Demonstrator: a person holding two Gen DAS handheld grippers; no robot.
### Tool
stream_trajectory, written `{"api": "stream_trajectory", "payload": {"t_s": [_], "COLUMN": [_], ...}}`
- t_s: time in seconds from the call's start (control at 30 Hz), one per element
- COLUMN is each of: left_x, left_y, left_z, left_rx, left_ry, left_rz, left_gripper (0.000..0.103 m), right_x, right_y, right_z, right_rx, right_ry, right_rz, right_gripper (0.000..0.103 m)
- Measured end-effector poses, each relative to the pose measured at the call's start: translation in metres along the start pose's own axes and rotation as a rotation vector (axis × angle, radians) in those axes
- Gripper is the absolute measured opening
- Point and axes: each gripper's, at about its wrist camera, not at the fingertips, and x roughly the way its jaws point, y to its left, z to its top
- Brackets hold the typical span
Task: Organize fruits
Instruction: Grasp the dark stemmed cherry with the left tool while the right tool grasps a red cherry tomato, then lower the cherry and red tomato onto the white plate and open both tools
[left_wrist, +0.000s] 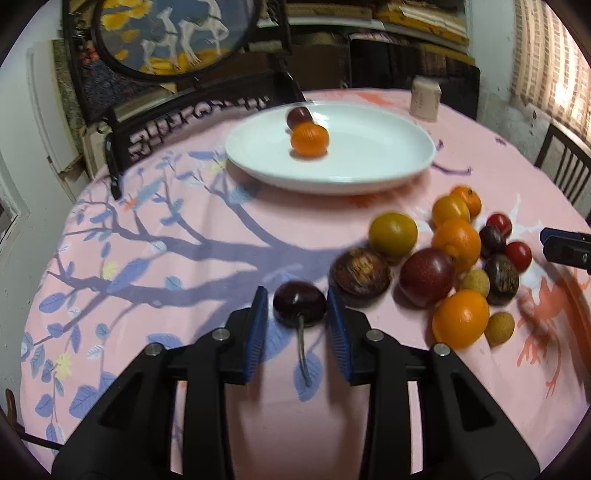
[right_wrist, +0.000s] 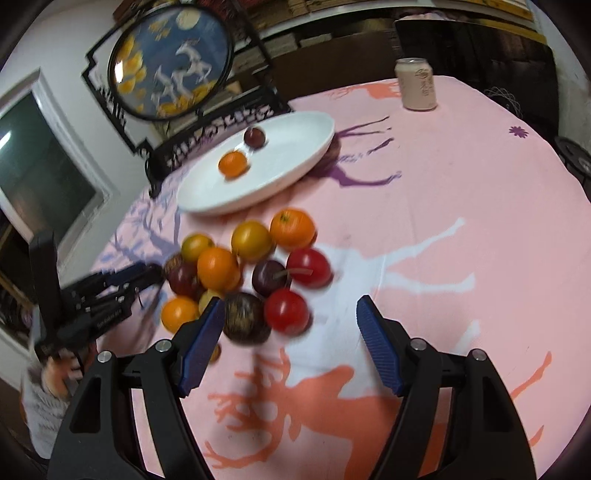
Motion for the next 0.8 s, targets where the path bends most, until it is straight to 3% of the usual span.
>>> {"api": "stream_trajectory", "payload": {"t_s": [0.1, 0.17, 0.2, 0.23, 0.37, 0.67, 0.8], "left_x": [0.005, 0.005, 0.005, 0.006, 0.002, -0.023, -0.017], "left_y": [-0.005, -0.003, -0.003, -0.003, -0.009, 0.003, 0.006], "left_z": [-0.002, -0.002, -0.002, -0.002, -0.002, 0.008, 0.035], "left_rx": [0.022, 0.014, 0.011, 0.012, 0.032, -0.026, -0.04], "left_ry": [0.025, 0.024, 0.026, 0.029, 0.014, -0.081, -0.089], "left_rz": [0.009, -0.004, -0.011, -0.021, -0.032, -0.039, -0.028], "left_gripper": [0.04, 0.037, 0.029, 0.03, 0.03, 0.03, 0.03], "right_x": [0.008, 0.014, 0.017, 0.02, 0.023, 0.002, 0.002], "right_y": [0.009, 0.01, 0.01, 0.009, 0.007, 0.001, 0.004], "right_z": [-0.004, -0.005, -0.006, -0.005, -0.005, 0.001, 0.024], "right_rx": [-0.047, -0.062, -0.066, -0.065, -0.063, -0.02, -0.007], "right_ry": [0.024, 0.035, 0.042, 0.05, 0.052, -0.038, -0.052], "right_rz": [-0.021, -0.043, -0.047, -0.042, -0.013, 0.006, 0.037], "right_gripper": [0.074, 0.067, 0.057, 0.047, 0.03, 0.029, 0.029]}}
